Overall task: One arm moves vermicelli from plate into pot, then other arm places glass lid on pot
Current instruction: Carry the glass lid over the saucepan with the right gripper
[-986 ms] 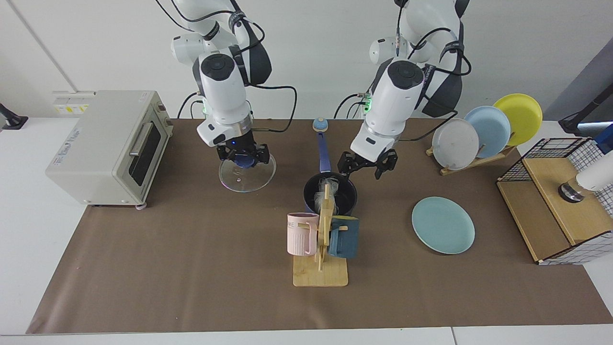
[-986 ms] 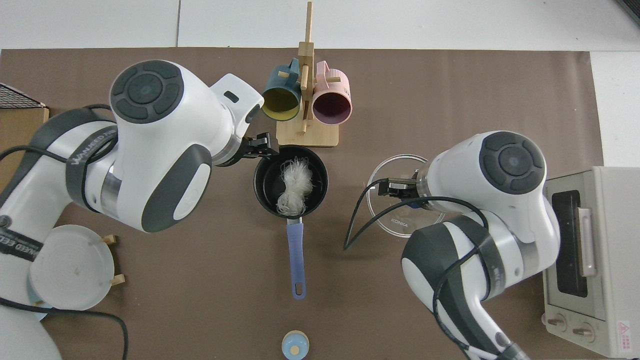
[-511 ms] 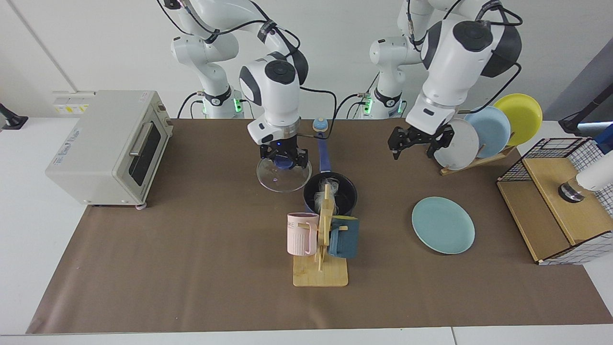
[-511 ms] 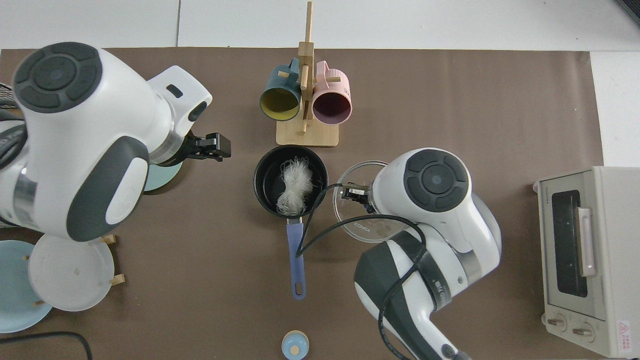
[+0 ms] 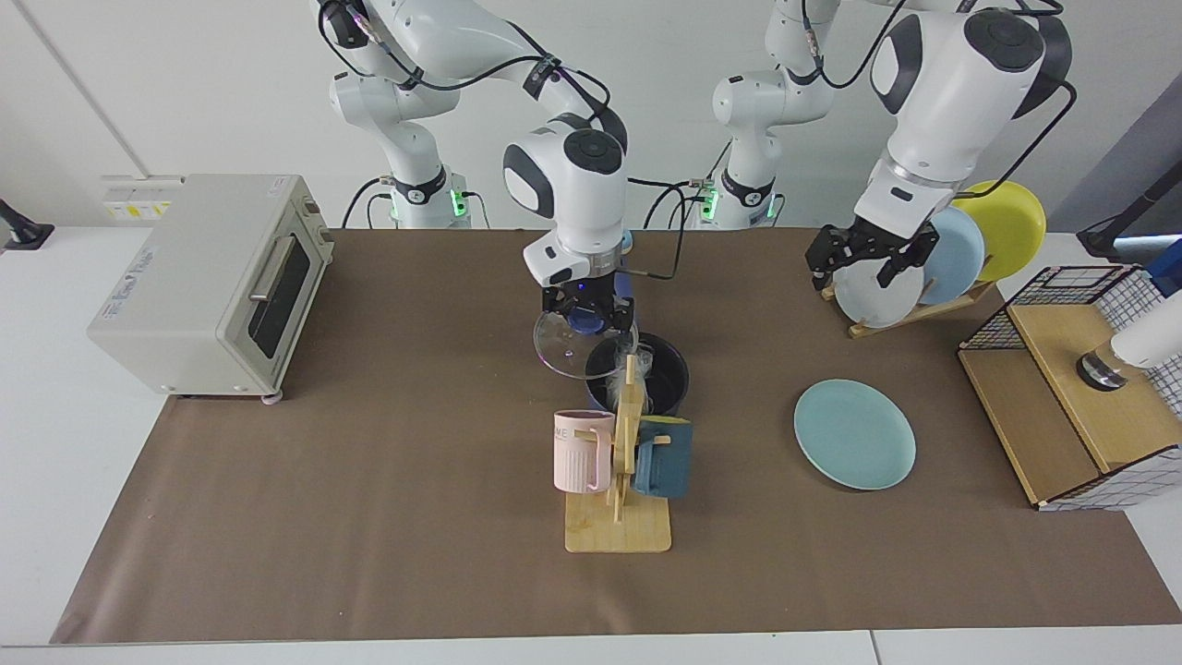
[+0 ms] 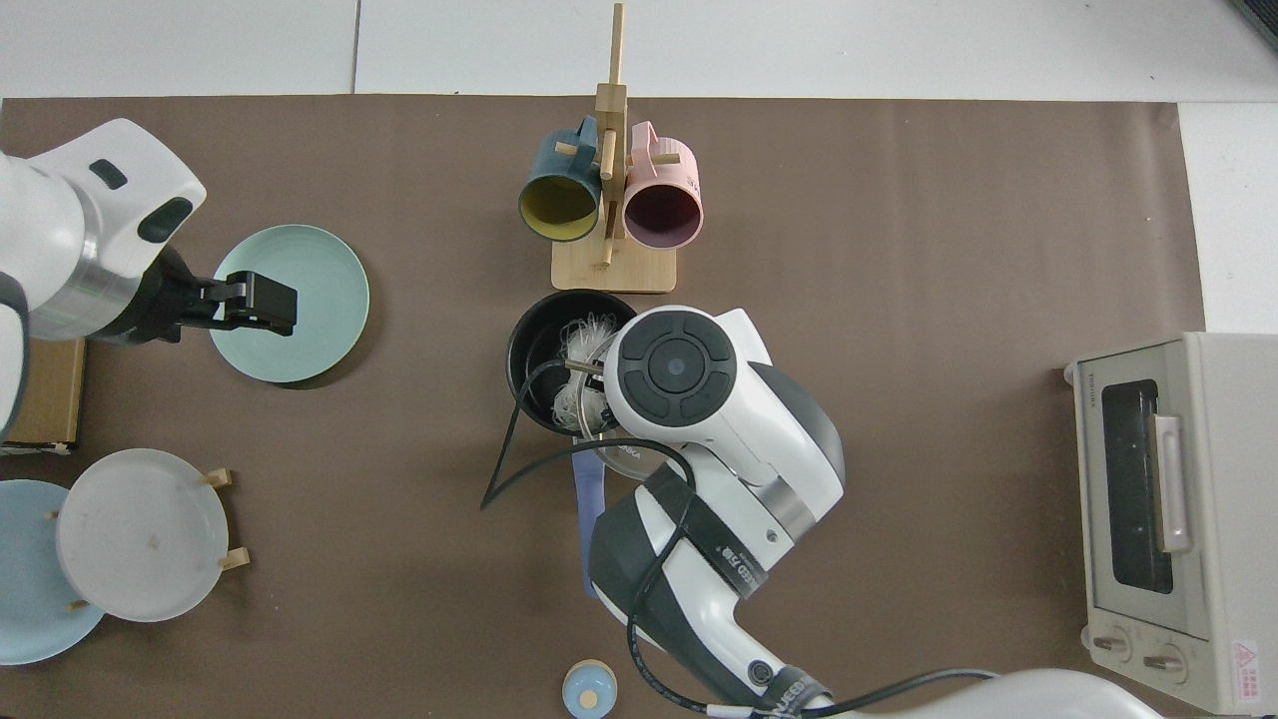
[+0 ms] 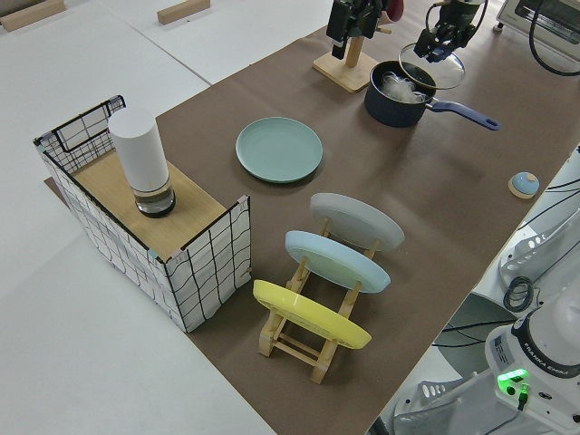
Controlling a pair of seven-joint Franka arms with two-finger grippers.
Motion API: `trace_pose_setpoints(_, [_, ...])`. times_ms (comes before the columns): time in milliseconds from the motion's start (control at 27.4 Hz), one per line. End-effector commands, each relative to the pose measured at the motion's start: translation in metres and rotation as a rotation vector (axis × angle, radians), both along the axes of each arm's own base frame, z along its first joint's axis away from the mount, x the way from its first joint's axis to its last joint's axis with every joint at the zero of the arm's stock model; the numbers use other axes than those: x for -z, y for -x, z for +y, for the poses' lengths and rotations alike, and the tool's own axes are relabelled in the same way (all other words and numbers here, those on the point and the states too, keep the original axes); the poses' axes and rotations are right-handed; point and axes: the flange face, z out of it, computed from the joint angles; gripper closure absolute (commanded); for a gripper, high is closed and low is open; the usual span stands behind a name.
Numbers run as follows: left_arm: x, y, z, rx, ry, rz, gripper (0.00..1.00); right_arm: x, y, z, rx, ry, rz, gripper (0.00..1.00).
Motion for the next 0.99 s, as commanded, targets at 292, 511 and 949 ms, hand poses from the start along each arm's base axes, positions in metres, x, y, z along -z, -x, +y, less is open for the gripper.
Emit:
trace_pose_setpoints(292, [-0.004, 0.008, 0.006, 0.018, 0.009, -0.011, 0.00, 0.020, -0.025, 0.027, 0.078, -0.020, -0.006, 0.99])
trace_pose_setpoints(511, [-0.009, 0.008, 0.010, 0.003, -0.002, -0.019, 0.00, 0.027, -0.036, 0.037, 0.085, -0.033, -0.005, 1.00])
trace_pose_setpoints(949, [-0.009, 0.008, 0.003, 0.014, -0.001, -0.019, 0.00, 0.033, -0.037, 0.038, 0.085, -0.023, -0.012, 1.00])
